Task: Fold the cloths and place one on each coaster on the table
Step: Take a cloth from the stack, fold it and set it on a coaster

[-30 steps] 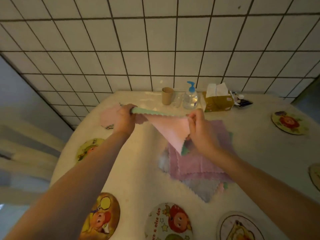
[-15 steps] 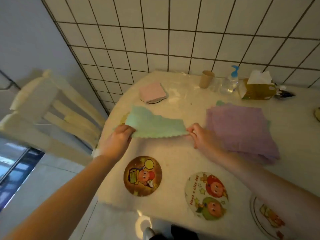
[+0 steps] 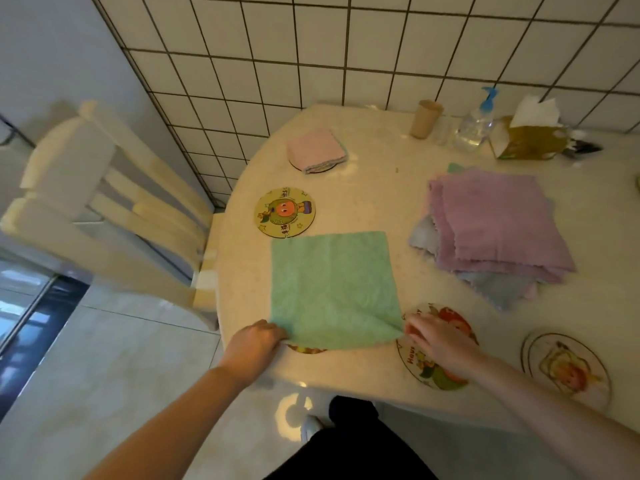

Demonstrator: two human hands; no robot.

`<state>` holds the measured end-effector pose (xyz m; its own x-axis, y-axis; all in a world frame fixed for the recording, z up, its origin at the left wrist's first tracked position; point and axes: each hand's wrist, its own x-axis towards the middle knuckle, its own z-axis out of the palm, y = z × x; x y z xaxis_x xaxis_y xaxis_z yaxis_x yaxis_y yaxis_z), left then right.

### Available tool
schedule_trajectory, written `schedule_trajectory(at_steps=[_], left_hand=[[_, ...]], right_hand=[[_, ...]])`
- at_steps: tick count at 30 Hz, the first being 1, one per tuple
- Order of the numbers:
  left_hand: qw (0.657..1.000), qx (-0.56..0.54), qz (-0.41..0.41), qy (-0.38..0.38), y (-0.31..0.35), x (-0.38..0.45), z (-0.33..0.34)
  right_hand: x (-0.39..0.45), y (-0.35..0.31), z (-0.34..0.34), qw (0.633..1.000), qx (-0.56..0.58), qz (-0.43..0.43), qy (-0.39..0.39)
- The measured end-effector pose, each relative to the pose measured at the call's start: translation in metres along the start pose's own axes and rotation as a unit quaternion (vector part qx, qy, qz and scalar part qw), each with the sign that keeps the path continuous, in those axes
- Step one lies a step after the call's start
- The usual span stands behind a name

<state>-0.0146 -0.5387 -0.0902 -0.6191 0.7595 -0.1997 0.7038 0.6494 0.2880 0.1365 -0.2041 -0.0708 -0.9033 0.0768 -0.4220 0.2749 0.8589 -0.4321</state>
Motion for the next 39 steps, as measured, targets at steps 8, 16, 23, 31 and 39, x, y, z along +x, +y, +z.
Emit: schedule_trajectory(at_steps=[8, 16, 23, 31, 39], left_hand=[[0.922, -0.319, -0.218, 0.027, -0.030, 0.053, -0.045], [0.776, -0.480, -0.393, 0.114, -0.055, 0.128, -0.046], [0.777, -0.435, -0.440, 0.119, -0.067, 0.162, -0.021], [0.823, -0.359, -0.426, 0.112, -0.071, 0.174, -0.017], [0.839, -0.334, -0.412, 0.127, -0.065, 0.177, -0.022]], right_hand=[[0.057, -0.006, -0.030, 0.980, 0.096, -0.011, 0.172], [0.155, -0.013, -0.065, 0.944, 0.258, 0.092, 0.185], [0.216, 0.008, -0.069, 0.947, 0.248, 0.111, 0.173], [0.233, 0.021, -0.062, 0.957, 0.217, 0.122, 0.149], [0.234, 0.018, -0.066, 0.954, 0.209, 0.120, 0.175]])
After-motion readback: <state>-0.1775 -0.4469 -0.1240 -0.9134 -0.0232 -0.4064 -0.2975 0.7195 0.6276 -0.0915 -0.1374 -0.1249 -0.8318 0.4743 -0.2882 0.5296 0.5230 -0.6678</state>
